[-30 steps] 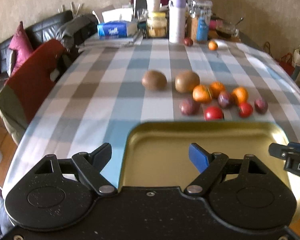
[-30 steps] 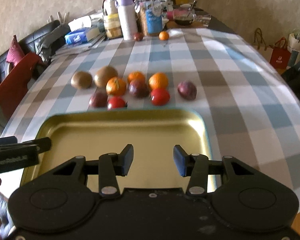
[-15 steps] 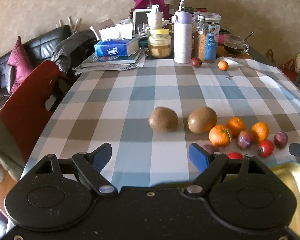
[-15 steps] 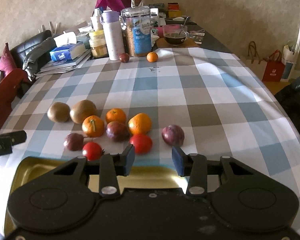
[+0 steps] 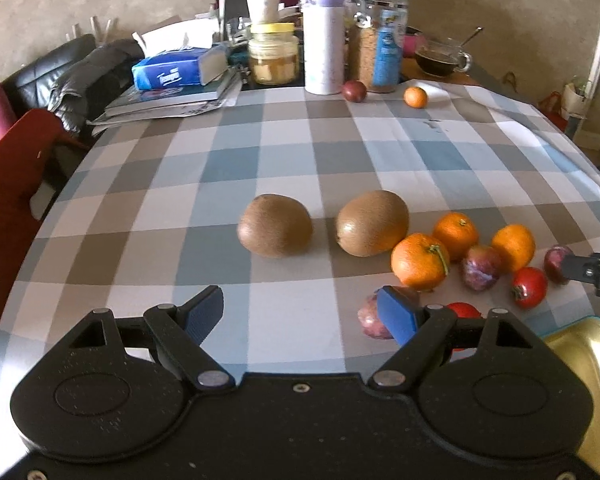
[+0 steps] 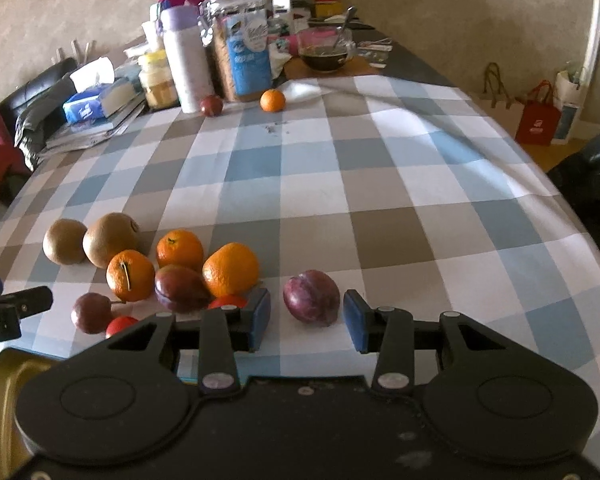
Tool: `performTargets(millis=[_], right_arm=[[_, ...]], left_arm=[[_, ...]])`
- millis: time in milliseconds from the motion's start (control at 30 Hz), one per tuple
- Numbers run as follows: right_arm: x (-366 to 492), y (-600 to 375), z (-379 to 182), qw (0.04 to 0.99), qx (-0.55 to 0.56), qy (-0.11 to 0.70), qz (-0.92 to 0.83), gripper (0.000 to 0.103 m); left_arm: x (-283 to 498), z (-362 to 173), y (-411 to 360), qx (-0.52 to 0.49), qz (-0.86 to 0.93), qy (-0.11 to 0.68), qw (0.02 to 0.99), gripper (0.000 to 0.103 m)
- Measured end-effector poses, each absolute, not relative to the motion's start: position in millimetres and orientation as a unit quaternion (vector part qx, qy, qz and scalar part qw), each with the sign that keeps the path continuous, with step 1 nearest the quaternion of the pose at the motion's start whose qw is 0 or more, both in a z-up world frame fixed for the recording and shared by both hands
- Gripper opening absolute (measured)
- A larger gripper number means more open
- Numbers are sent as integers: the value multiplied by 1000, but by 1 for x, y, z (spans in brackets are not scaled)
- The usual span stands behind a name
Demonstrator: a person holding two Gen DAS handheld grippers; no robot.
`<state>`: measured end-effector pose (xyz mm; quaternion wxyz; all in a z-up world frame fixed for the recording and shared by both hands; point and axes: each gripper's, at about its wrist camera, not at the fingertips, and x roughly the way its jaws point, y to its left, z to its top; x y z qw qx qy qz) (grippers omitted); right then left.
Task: Organize fruits
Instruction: 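Grasp the purple stemmed fruit with the left tool while the right tool grasps a dark plum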
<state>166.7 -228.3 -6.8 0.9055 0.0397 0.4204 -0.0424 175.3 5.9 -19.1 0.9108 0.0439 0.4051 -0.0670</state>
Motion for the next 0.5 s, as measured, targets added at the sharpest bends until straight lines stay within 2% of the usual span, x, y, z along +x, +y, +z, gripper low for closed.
performTargets(millis=[500], right_arm=[[180,-223,-42,907,55,406,-97,44]], left_arm=[[173,-41,-18,54,-94,377,920,88]])
